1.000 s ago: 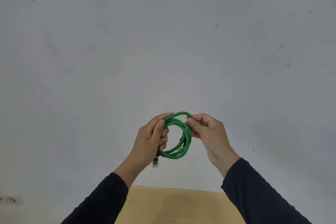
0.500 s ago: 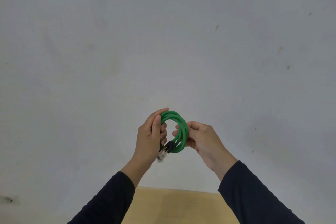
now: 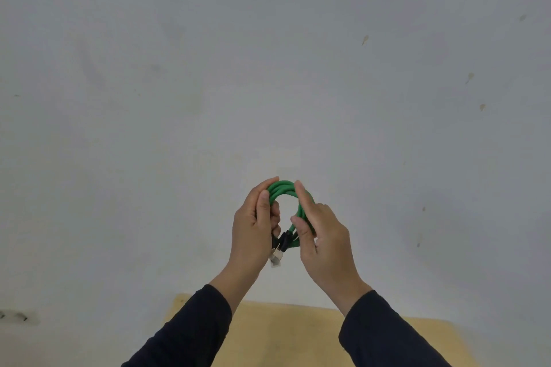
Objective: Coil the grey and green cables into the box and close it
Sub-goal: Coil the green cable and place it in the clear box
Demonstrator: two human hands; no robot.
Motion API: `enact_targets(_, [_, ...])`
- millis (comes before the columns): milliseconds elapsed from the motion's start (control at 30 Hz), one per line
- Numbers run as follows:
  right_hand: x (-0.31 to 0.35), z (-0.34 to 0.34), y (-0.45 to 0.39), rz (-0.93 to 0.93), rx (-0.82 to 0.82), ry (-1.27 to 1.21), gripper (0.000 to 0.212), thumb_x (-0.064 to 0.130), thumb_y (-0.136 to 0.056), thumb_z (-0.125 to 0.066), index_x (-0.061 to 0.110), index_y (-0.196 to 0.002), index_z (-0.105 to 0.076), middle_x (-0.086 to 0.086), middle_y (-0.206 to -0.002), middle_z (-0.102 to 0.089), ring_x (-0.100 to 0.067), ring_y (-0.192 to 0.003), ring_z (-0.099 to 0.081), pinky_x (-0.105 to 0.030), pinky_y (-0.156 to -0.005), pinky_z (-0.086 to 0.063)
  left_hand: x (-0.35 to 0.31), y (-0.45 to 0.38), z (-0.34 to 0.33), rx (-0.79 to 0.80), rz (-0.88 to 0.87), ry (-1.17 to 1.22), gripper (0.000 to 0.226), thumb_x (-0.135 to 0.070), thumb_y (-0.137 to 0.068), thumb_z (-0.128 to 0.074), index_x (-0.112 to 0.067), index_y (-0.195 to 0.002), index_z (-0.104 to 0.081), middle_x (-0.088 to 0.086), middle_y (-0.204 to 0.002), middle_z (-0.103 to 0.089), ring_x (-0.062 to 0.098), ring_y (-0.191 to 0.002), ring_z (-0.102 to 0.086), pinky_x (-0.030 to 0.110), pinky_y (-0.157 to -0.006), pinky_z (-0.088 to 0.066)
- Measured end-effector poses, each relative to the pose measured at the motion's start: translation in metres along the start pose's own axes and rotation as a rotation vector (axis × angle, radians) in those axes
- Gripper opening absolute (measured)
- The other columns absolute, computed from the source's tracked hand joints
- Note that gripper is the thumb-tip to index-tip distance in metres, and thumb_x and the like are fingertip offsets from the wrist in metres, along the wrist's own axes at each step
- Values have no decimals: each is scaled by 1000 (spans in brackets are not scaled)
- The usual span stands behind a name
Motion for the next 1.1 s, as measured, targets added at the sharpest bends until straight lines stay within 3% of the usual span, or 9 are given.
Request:
enact_targets(100, [-9,-5,16,-85,-45,-4,46,25,-96,-38,31,-140,-27,16,-70,-40,-3,-68,-42,-6,-66,-36,18,17,2,-12,44,-59,32,-22,-100,-32,-38,-108,-59,-1,-69,-55,6,-50,-47,21,-49,-45])
enact_targets(333, [-28,-25,101,-392,19,-39,48,11,-96,-43,40,-133,-32,-4,-76,-57,-14,-75,-52,-20,-69,-43,76,75,7,127,127,-234,32,-26,-99,-33,-29,-123,-53,-4,-75,-60,1,-56,-51,14,-54,-45])
enact_targets(433, [-38,-27,151,-532,41,-23,47,11,-95,-45,35,-135,-37,-7,-78,-59,-11,-72,-51,-11,-65,-39,105,112,6,255,165,-342,32,-27,-99,-35,-29,-126,-50,-9,-79,-62,1,-64,-54,15,-58,-46])
enact_targets(600, [-36,-25,235,-671,101,-16,49,9,-93,-49,33,-134,-39,-8,-88,-64,-13,-75,-55,-10,-68,-40,144,187,8,354,292,-391,34,-27,-98,-38,-29,-131,-47,-8,-85,-65,6,-70,-57,13,-60,-44])
enact_targets(733, [-28,-20,294,-716,170,1,50,8,-93,-50,36,-133,-39,-5,-87,-66,-11,-76,-57,-15,-69,-45,163,246,14,373,383,-434,36,-28,-97,-41,-29,-133,-46,-7,-91,-68,3,-76,-60,7,-64,-44])
enact_targets(867, [-35,-19,343,-807,260,20,49,8,-93,-50,36,-131,-40,-9,-95,-67,-15,-82,-59,-6,-70,-41,182,285,12,386,434,-521,39,-24,-96,-46,-19,-134,-46,9,-109,-69,14,-90,-62,11,-71,-41])
enact_targets(1000, [-51,-26,374,-897,327,26,46,10,-93,-49,34,-133,-43,-7,-101,-66,-10,-85,-57,-2,-73,-38,206,309,6,409,501,-614,40,-19,-97,-44,-12,-136,-45,13,-113,-64,13,-89,-54,9,-71,-32])
enact_targets(1100, [-62,-33,386,-952,349,13,45,13,-95,-47,33,-135,-42,-4,-102,-63,-5,-86,-54,-1,-72,-38,216,315,4,396,533,-635,40,-18,-97,-42,-14,-137,-43,13,-123,-59,19,-105,-56,11,-80,-35])
Point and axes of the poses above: each hand's wrist, its own y-axis away from the middle knuckle, its own z-axis out of the back of the hand, x = y × z, the point moved 10 cm from there along -y, towards the middle knuckle
